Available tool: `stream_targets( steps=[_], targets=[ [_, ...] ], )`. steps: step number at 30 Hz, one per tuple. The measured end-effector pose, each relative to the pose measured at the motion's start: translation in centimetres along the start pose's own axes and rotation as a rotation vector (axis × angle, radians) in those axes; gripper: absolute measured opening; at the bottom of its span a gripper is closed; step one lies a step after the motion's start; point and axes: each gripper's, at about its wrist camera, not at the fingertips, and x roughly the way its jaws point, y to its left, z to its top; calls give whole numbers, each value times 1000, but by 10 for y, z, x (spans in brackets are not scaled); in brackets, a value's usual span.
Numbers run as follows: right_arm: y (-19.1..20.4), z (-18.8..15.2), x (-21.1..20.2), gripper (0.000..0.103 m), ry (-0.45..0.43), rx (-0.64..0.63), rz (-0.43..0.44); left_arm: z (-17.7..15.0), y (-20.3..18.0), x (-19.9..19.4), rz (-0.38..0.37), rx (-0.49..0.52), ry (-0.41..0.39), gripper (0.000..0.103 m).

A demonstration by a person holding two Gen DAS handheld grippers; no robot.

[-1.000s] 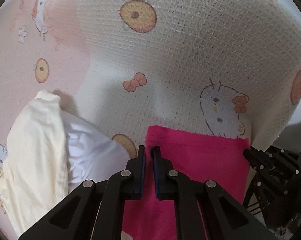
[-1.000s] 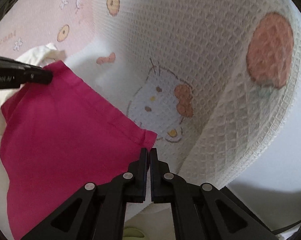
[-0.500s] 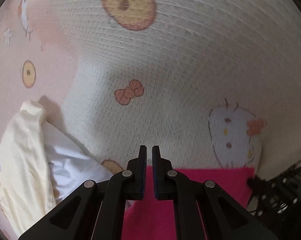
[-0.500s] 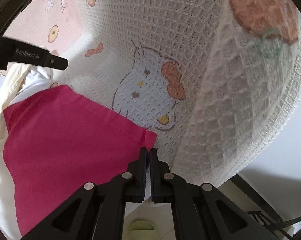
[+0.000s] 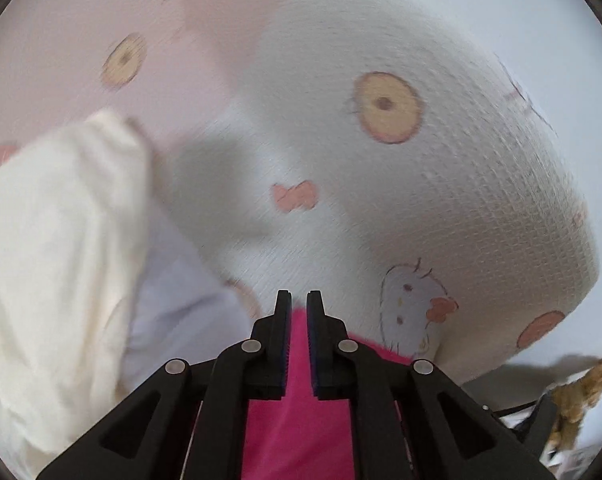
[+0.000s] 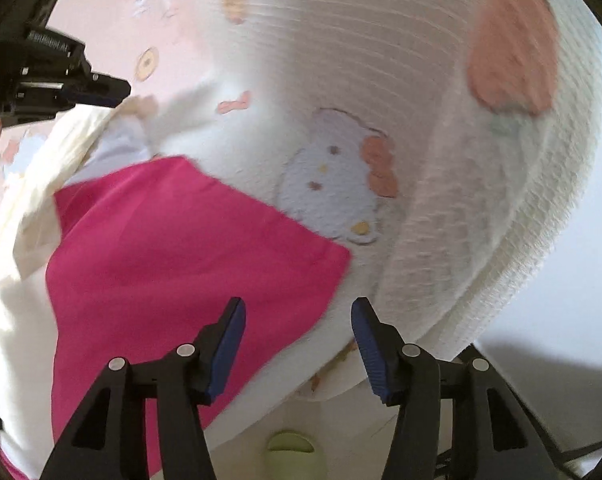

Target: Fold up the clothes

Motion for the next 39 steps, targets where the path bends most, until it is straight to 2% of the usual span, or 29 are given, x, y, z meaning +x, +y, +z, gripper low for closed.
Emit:
stream_targets(
  steps=[8, 10, 14, 16, 21, 25, 27, 29, 30, 33, 39],
  targets=[
    [49, 2, -30, 55, -26, -91, 121, -34, 85, -42, 40, -265, 16, 7],
    [60, 1, -38, 60, -35, -97, 155, -45, 101, -59, 42, -301, 3, 7],
    [85, 2, -48, 61, -55, -106, 192, -68, 123, -91, 18, -346, -18, 7],
    [96, 1, -51, 65, -59, -101, 220, -83, 136, -106, -6, -371, -30, 7],
    [116, -8, -39, 65, 21, -19, 314, -127, 173, -137, -89, -472, -49, 8],
    [139, -17, -47, 65, 40, -9, 366, -173, 211, -160, -63, -550, -76, 10],
    [153, -22, -55, 65, 40, -26, 383, -196, 230, -174, -31, -574, -89, 21],
    [169, -29, -60, 65, 44, -55, 403, -215, 246, -190, 13, -579, -107, 60],
    [178, -33, -63, 65, 47, -72, 413, -227, 253, -201, 38, -581, -125, 65],
    [201, -50, -70, 65, 61, -116, 416, -260, 275, -229, 101, -590, -174, 66],
    [247, -81, -87, 65, 88, -205, 416, -317, 312, -273, 201, -645, -205, 66]
  ],
)
